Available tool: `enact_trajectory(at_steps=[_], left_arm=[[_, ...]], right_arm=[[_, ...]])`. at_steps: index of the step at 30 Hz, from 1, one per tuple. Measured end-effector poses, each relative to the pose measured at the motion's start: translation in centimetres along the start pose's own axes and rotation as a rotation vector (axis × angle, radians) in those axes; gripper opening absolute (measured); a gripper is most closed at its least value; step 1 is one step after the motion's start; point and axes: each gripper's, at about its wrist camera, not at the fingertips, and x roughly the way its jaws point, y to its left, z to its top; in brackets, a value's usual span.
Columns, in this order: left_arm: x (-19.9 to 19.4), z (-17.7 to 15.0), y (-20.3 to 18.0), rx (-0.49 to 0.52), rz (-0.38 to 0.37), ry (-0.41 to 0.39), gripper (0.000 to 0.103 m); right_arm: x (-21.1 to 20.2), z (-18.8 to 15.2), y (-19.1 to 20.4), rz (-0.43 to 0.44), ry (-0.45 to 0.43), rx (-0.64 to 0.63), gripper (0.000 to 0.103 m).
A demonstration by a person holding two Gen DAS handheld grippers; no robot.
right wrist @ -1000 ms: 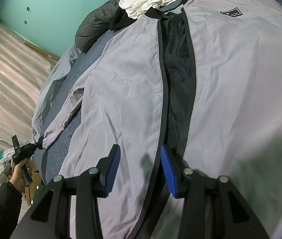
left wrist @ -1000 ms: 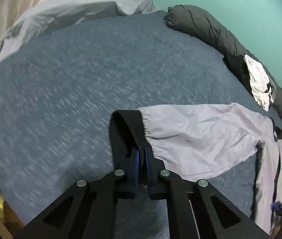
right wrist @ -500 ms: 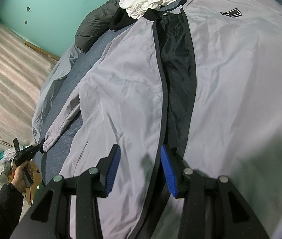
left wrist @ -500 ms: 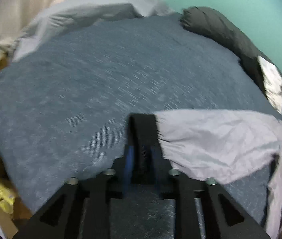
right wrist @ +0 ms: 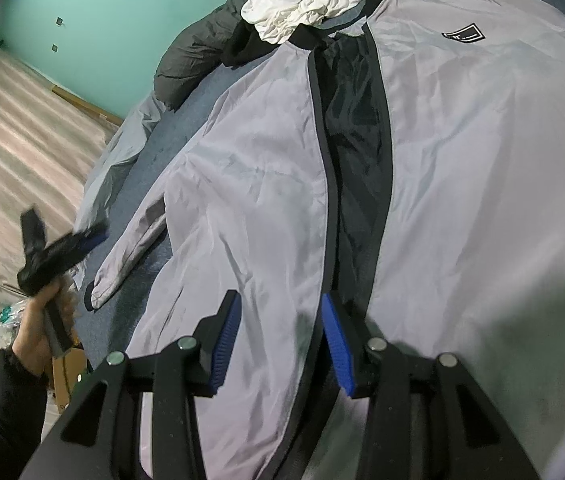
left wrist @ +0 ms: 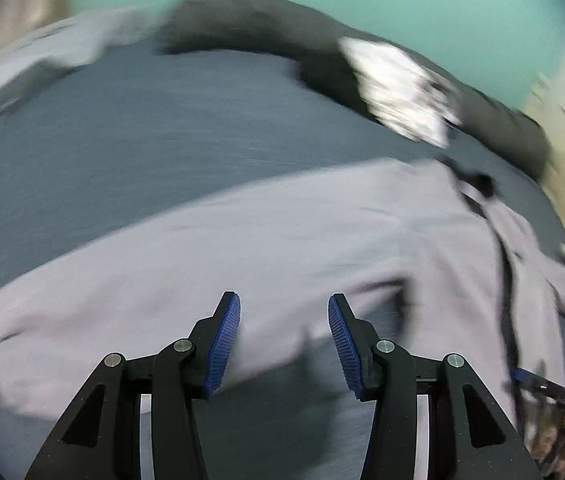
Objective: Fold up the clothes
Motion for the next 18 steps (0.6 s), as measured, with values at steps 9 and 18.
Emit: enact_trajectory(at_steps=[9, 18], left_arm=[[9.8, 1.1, -7.8, 0.068, -0.039, 0.120, 0.050], [10.1, -0.6, -8.0, 0.033, 0.009, 0.134, 0.050]], right_arm=[[-2.2, 1.4, -1.8, 0.014, -0.051, 0.040, 0.042], [-3.4, 2.1, -2.8, 0.024, -0.075, 0.060, 0.042]])
